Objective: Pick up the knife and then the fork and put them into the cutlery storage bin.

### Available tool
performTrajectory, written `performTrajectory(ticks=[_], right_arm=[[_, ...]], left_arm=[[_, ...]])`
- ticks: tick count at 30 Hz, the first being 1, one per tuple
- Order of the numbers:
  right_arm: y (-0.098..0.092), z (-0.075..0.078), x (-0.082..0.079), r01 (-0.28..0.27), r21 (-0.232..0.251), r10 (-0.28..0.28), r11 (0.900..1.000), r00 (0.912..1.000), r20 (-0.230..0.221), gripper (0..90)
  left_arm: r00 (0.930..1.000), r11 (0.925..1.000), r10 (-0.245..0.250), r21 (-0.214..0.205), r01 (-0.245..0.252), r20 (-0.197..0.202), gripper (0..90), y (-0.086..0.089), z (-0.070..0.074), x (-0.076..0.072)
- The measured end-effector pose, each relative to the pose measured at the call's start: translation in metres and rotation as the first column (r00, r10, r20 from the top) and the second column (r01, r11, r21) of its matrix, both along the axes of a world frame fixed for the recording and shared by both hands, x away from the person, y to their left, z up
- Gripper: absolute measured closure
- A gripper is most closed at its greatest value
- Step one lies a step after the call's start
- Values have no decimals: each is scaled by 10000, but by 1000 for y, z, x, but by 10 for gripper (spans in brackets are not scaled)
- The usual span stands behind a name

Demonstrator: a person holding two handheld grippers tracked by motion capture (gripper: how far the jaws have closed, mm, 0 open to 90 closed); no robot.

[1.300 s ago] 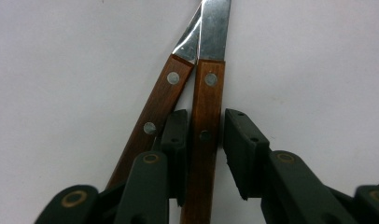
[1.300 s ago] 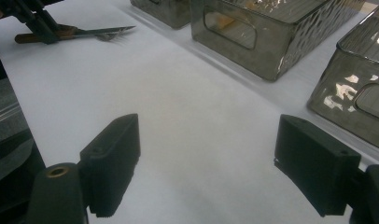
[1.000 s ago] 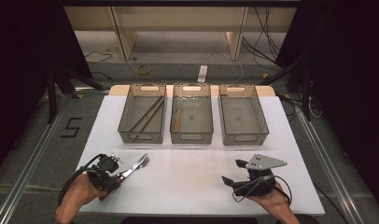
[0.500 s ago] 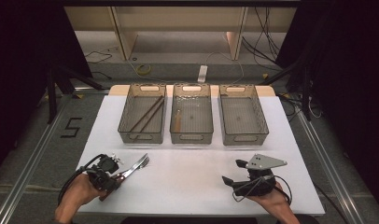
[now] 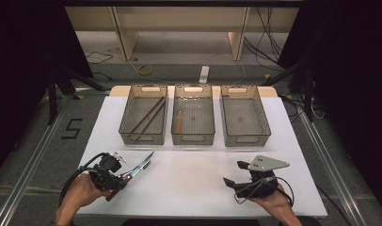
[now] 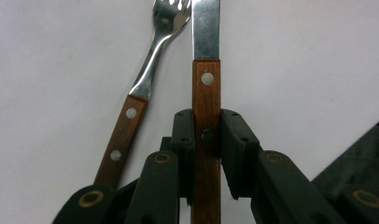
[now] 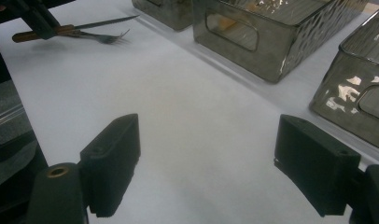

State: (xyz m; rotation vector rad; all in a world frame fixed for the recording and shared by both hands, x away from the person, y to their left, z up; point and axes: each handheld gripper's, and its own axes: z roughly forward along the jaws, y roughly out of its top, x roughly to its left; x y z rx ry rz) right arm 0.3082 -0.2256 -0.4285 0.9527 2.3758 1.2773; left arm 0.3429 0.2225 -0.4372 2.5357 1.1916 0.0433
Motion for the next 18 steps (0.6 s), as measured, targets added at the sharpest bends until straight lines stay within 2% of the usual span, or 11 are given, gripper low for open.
performTrajectory(ticks=[6,11,13,18], right_arm=[[7,4,-2,-289,139,286,9995,9994,210,231],[20,9,-7,-795,46,791,9968,9956,498,232],[27,12,-9,-1127,-66,1129,9936,9914,668,232],[43,14,-13,-1802,-305,1822,9832,9792,888,237]], left_arm=[[9972,9967,-753,-313,752,-6,760,-25,11,0],[9895,9880,-1442,-571,1432,-134,760,-52,19,3],[9852,9837,-1712,-579,1703,-114,759,-63,21,5],[9669,9665,-2538,-471,2524,-269,759,-93,24,10]])
